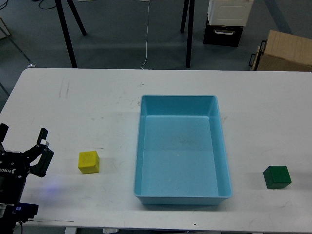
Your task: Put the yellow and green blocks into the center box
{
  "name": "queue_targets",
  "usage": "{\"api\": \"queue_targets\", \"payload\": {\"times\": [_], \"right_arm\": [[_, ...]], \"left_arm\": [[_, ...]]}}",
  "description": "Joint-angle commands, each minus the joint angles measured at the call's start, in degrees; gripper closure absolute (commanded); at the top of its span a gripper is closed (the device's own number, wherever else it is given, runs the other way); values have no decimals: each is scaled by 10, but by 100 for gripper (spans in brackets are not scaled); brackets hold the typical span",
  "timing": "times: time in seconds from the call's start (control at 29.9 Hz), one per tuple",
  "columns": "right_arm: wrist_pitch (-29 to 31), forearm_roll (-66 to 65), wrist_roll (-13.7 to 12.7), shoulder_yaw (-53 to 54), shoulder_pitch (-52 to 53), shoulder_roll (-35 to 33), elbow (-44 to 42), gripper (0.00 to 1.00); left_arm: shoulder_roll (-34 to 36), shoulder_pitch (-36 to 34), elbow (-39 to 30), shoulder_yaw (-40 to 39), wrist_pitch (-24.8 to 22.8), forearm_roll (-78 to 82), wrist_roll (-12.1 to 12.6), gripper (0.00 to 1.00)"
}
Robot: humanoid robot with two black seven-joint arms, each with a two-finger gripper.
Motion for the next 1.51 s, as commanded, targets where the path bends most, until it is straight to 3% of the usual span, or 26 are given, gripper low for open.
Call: {"api": "queue_targets", "payload": {"times": [0.0,0.2,0.47,0.6,0.7,0.84,1.0,1.47], "right_arm": [[-28,-95,-35,-89,90,-76,-17,0],[-29,-167,-123,-289,326,-149,-69,0],[-17,-294,-174,-736,715,-148,-87,0],[23,-370,-190,-857,806,-146,-55,0],[61,-412,-212,-893,837,-153,-18,0],[98,-484,-212,-925,837,-180,21,0],[99,-570,-212,-977,830,-183,31,0],[96,-577,-212,-979,787,-135,24,0]], "left_arm": [[-1,-4,0,6,0,3,1,0],[-8,-13,3,50,0,17,3,0],[-8,-17,4,49,0,23,2,0],[-8,-17,4,51,0,23,2,0],[-8,-16,4,53,0,23,2,0],[-8,-16,4,53,0,23,2,0],[-9,-16,4,53,0,24,2,0],[-16,-17,13,53,0,31,2,0]]}}
